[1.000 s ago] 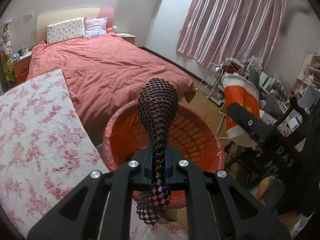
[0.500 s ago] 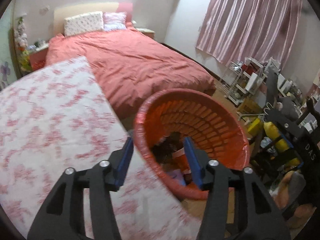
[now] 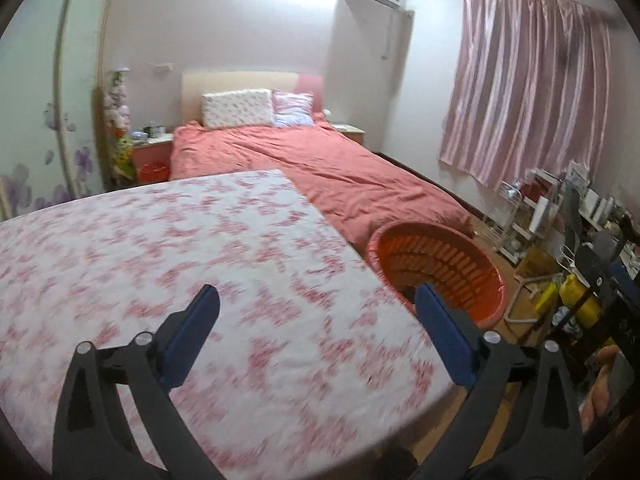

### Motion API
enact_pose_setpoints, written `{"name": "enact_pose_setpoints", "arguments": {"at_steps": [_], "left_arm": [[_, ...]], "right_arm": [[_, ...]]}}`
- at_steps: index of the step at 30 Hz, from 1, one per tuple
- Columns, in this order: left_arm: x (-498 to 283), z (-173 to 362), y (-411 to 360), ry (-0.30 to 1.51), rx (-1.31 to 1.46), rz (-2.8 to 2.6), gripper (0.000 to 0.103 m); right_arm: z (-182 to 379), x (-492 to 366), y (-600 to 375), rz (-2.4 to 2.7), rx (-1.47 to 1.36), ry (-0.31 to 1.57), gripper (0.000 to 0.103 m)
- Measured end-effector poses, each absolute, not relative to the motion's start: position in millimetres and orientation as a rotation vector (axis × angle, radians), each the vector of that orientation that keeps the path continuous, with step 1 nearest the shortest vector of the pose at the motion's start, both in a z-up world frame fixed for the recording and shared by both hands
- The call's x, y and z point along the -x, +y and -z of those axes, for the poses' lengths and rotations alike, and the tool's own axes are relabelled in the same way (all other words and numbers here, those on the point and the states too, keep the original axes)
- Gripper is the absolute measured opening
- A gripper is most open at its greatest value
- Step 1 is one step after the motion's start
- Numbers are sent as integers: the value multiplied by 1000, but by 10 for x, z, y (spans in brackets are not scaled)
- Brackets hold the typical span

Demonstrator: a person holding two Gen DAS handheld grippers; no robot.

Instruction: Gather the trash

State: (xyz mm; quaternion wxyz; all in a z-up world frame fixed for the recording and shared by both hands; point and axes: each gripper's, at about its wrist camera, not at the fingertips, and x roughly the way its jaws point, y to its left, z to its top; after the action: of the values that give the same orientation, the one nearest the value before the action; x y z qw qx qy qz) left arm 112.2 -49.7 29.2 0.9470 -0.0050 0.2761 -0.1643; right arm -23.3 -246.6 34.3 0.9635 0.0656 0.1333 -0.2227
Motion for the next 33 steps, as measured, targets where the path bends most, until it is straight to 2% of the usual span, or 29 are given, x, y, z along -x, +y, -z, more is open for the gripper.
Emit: {"name": "enact_pose_setpoints", "arguments": {"at_steps": [15, 33], "left_arm": [[-160, -303, 51, 469, 35, 133, 99], [87, -147, 218, 471, 28, 6, 99]], "right_arm": [[-316, 616, -1870, 332, -57, 340, 101], [-70, 660, -1622, 429, -68, 468, 101]]}}
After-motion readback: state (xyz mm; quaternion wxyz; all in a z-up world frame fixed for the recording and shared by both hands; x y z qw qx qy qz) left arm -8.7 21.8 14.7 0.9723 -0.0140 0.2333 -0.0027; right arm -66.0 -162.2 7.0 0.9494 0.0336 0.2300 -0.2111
